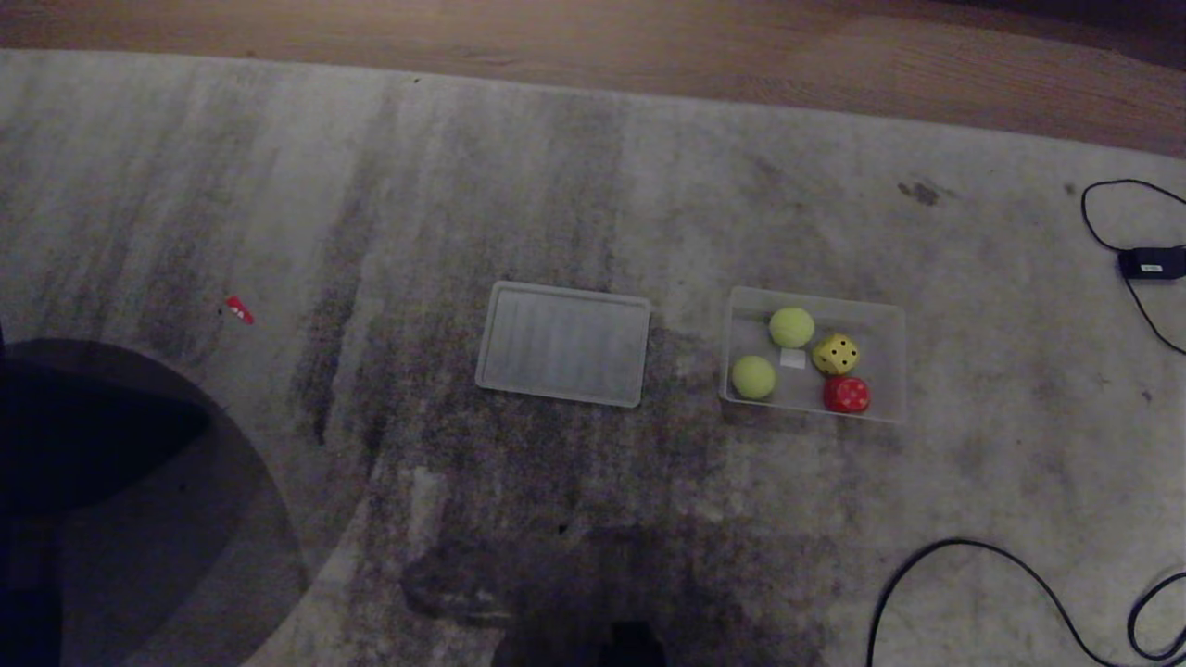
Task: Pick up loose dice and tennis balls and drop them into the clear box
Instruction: Put the toys in the box
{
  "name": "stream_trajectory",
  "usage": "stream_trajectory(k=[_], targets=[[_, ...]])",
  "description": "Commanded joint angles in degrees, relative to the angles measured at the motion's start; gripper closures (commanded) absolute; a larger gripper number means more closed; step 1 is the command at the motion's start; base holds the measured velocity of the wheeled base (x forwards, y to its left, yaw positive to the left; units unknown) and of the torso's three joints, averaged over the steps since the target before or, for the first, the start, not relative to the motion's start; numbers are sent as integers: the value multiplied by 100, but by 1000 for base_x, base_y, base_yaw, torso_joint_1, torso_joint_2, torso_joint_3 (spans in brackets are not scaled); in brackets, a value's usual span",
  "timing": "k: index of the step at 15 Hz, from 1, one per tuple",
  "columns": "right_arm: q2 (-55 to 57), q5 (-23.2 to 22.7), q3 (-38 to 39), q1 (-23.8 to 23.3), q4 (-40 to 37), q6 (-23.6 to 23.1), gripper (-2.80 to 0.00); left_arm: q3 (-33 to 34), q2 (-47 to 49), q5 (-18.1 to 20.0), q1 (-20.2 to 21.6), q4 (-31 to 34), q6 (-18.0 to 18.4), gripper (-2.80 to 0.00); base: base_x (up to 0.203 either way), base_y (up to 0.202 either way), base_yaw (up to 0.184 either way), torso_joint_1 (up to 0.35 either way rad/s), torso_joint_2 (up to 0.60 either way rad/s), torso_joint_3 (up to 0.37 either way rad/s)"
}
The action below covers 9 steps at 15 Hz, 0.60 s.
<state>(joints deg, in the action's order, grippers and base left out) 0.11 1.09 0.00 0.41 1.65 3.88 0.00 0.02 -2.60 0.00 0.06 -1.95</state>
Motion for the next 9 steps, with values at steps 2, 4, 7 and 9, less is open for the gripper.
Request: stream_trajectory(k=[2, 4, 7, 9], targets=[[-2, 23, 70, 2, 2, -1, 0, 9, 6, -4, 0, 2, -16, 0, 0, 0, 0, -2, 0, -170], [-10, 32, 53, 2, 4, 17, 0, 9, 6, -12, 0, -6, -42, 0, 0, 0, 0, 2, 3, -51], [374, 50, -619, -14, -397, 36, 0, 9, 6, -13, 0, -6, -42, 0, 0, 0, 0, 0, 2, -11], [1311, 84, -1280, -17, -667, 235, 0, 9, 6, -13, 0, -6, -51, 0, 0, 0, 0, 0, 0, 0]])
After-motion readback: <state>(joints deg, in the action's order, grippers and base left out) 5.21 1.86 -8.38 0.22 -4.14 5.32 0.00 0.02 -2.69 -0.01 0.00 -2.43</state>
